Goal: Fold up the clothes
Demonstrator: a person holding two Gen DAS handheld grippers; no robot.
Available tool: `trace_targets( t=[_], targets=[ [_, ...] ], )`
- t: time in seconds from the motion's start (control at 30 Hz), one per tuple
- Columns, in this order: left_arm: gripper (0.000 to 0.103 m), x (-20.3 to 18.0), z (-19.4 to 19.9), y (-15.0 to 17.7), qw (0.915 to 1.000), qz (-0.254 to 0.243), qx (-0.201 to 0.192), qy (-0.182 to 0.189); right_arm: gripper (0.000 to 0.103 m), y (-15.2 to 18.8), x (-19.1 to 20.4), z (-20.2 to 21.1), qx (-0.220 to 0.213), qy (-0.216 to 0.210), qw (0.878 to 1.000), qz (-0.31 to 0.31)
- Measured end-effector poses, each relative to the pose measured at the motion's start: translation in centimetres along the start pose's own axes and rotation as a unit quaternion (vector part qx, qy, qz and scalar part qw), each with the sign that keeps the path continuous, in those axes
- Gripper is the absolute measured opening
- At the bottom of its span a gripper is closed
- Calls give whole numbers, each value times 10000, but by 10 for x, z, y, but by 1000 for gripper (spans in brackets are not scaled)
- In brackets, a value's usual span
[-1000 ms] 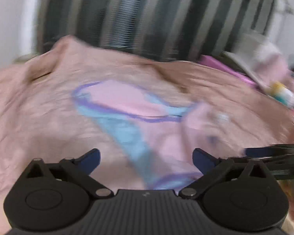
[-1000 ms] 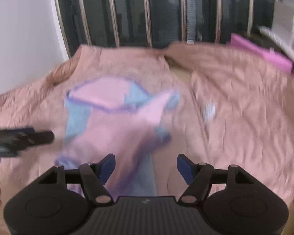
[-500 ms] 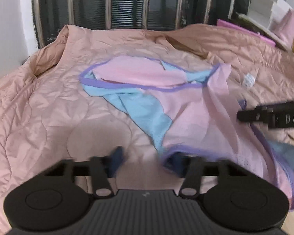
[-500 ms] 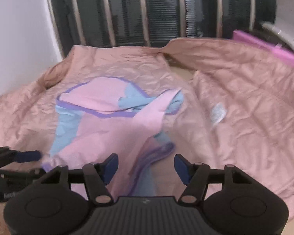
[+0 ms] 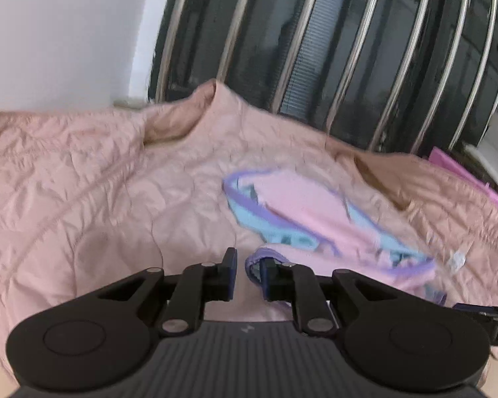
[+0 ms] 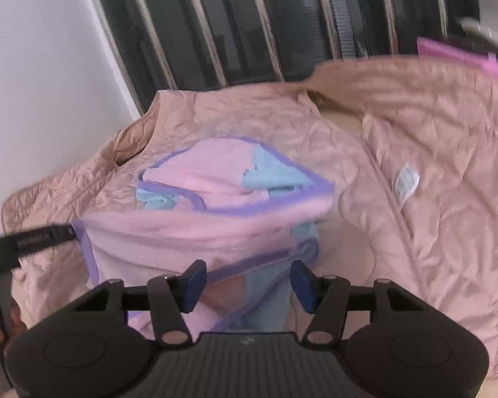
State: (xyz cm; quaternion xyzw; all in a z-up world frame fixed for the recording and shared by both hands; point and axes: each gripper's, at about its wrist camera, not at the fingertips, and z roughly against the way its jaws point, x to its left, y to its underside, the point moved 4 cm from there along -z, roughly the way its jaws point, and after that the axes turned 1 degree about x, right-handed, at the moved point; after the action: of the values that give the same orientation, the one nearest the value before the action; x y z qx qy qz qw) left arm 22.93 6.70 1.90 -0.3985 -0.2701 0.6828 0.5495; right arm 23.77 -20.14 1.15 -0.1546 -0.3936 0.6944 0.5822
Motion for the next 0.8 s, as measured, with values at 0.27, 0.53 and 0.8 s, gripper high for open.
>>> trace_targets(
  t=[0.27, 0.53, 0.8],
  targets=[
    [15, -3, 1, -2, 9999, -36, -80, -82, 57, 13, 39, -8, 791, -1498, 9855, 88],
    [15, 1, 8, -4, 9992, 35, -357, -191, 4, 9, 48, -4, -41, -1309, 9910, -285],
    [16, -12, 30, -10, 9944, -208, -1004, -263, 2, -9, 8, 19, -1011, -1285, 9806, -1080]
  ],
)
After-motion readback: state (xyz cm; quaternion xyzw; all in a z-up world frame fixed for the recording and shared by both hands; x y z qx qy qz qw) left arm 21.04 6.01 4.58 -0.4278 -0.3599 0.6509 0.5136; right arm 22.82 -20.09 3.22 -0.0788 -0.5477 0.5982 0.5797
